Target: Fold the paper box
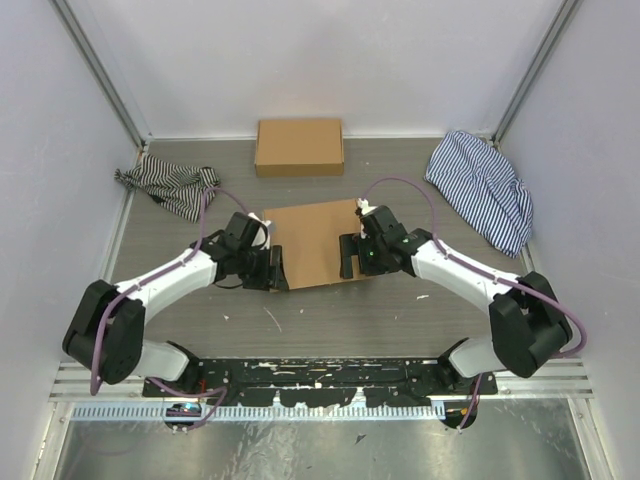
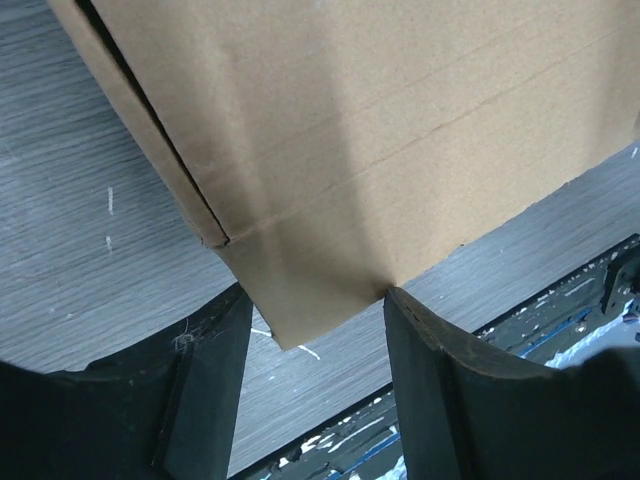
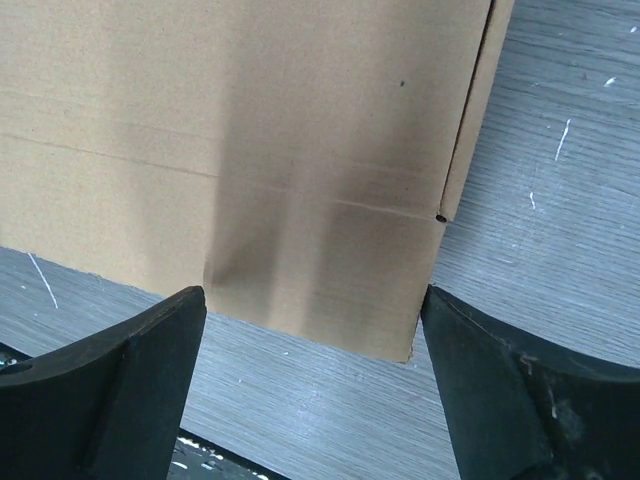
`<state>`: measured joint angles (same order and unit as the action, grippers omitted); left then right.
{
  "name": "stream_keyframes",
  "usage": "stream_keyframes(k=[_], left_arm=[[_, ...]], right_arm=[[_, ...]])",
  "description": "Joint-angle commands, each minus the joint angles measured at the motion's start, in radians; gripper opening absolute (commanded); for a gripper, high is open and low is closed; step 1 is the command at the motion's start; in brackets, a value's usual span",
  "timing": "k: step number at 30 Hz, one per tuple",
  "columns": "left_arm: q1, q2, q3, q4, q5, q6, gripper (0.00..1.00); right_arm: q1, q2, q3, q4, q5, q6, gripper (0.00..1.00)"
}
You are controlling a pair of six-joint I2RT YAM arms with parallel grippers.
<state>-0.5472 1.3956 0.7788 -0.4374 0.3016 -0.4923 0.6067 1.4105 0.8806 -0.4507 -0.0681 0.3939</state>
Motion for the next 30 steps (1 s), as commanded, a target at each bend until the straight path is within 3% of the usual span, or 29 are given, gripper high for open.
stream_keyframes(k=[1,19,30], left_arm=[[-0.005,-0.054,0.006,-0.004,0.051,-0.016,0.61],[-0.005,-0.164,0.092,-0.187,0.013,0.027,0.59],[-0.005,-0.145,0.067,-0.176,0.004,0.031,0.59]], right_arm=[[0.004,-0.055,0.004,0.026,-0.065,-0.01,0.92],[0.004,-0.114,0.026,-0.04,-0.049,-0.012,0.89],[0.004,-0.112,0.009,-0.02,-0.079,-0.006,0.88]])
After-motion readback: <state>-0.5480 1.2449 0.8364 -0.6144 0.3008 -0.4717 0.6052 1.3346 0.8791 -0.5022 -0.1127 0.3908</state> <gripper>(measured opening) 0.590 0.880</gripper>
